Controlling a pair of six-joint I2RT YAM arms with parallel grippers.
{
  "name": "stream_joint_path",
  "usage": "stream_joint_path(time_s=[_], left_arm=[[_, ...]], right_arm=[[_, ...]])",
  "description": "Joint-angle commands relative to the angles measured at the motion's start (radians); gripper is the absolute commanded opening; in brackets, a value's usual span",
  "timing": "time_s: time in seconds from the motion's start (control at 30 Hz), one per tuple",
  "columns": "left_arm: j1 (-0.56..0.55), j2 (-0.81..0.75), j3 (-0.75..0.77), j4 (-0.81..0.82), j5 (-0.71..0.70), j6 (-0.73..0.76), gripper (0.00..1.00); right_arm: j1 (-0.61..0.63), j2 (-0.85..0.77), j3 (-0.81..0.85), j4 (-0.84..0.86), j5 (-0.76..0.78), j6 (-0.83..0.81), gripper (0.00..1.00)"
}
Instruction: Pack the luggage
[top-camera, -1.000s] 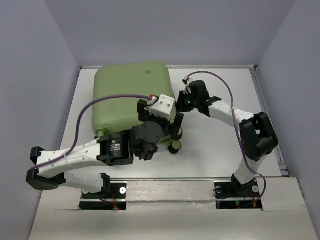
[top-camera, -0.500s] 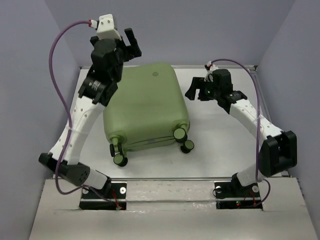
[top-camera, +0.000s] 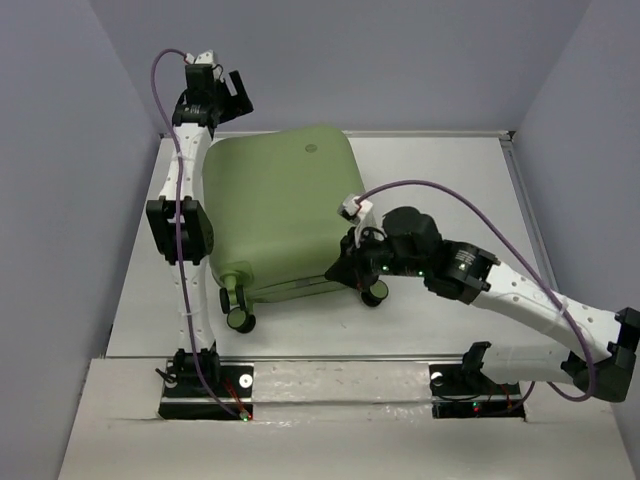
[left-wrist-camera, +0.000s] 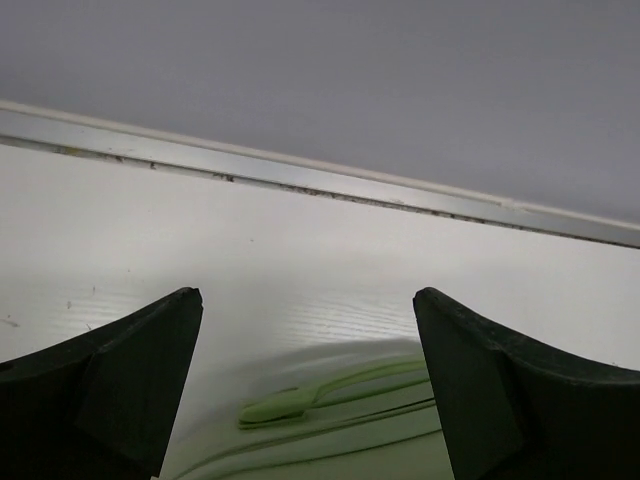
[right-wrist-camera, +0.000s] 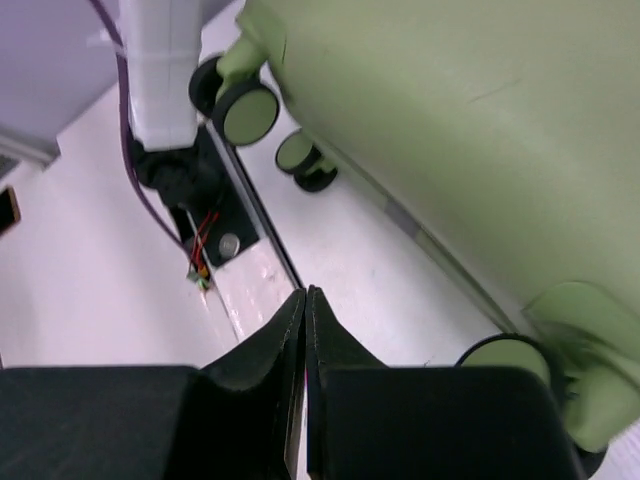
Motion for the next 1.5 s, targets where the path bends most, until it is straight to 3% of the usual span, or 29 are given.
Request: stream_joint_path(time_s=[0.0, 0.13, 0.17, 0.27, 0.5, 0.53, 0.6, 0.7, 0.9, 1.0, 1.03, 1.07, 1.1, 1.13, 1.2, 1.23, 1.33, 1.4, 1.43, 1.47], left_arm=[[0.008, 0.004, 0.032, 0.042, 0.130, 0.053, 0.99], [0.006, 0.062, -0.017, 0.013, 0.224, 0.078, 0.99], [0.006, 0.053, -0.037, 0.014, 0.237, 0.083, 0.99], [-0.004, -0.009, -0.150, 0.025, 0.225, 0.112, 0.98], [-0.021, -0.324, -0.722, 0.215, 0.055, 0.043, 0.97], [-0.021, -0.371, -0.881, 0.248, 0.040, 0.018, 0.97], [-0.021, -0.488, -1.062, 0.312, 0.000, -0.040, 0.96], [-0.023, -0.643, -1.215, 0.333, 0.001, -0.109, 0.95], [-0.157, -1.034, -1.566, 0.318, 0.009, -0.154, 0.94], [-0.239, -1.255, -1.676, 0.300, -0.012, -0.205, 0.94], [-0.257, -1.255, -1.698, 0.299, -0.012, -0.206, 0.94], [-0.265, -1.321, -1.714, 0.298, -0.014, -0.219, 0.94], [-0.271, -1.347, -1.726, 0.289, -0.008, -0.224, 0.94], [-0.273, -1.401, -1.720, 0.264, -0.008, -0.223, 0.94], [-0.273, -1.448, -1.654, 0.240, -0.014, -0.201, 0.95], [-0.273, -1.474, -1.614, 0.208, -0.023, -0.184, 0.96], [-0.271, -1.453, -1.411, 0.128, -0.097, -0.106, 0.99], [-0.264, -1.429, -1.315, 0.118, -0.131, -0.072, 0.99], [-0.253, -1.404, -1.295, 0.124, -0.131, -0.069, 0.99], [-0.239, -1.387, -1.281, 0.131, -0.131, -0.068, 0.99]], right_arm=[[0.070, 0.101, -0.009, -0.102, 0.068, -0.013, 0.07], [0.070, 0.159, -0.012, -0.093, 0.207, -0.012, 0.07], [0.070, 0.170, -0.011, -0.088, 0.296, -0.014, 0.07], [0.013, 0.207, -0.011, -0.081, 0.332, -0.019, 0.07], [-0.168, 0.230, -0.014, 0.045, 0.358, -0.022, 0.07], [-0.194, 0.239, -0.008, 0.060, 0.347, -0.023, 0.07], [-0.270, 0.280, 0.003, 0.126, 0.292, -0.020, 0.07], [-0.357, 0.334, 0.038, 0.217, 0.168, -0.020, 0.07], [-0.432, 0.595, 0.390, 0.231, -0.087, -0.002, 0.07], [-0.450, 0.843, 0.826, 0.069, -0.194, 0.035, 0.09], [-0.459, 0.844, 0.828, 0.068, -0.194, 0.035, 0.09], [-0.469, 0.923, 0.994, -0.005, -0.203, 0.046, 0.13], [-0.481, 0.946, 1.052, -0.036, -0.200, 0.069, 0.16], [-0.504, 0.951, 1.084, -0.059, -0.184, 0.075, 0.28], [-0.515, 0.873, 1.020, -0.070, -0.138, 0.055, 0.45], [-0.515, 0.832, 0.973, -0.068, -0.089, 0.038, 0.59], [-0.515, 0.646, 0.741, -0.048, -0.097, -0.011, 0.73], [-0.499, 0.469, 0.495, 0.023, -0.110, -0.023, 0.73], [-0.489, 0.406, 0.412, 0.074, -0.095, -0.020, 0.66], [-0.473, 0.343, 0.330, 0.102, -0.087, -0.014, 0.51]])
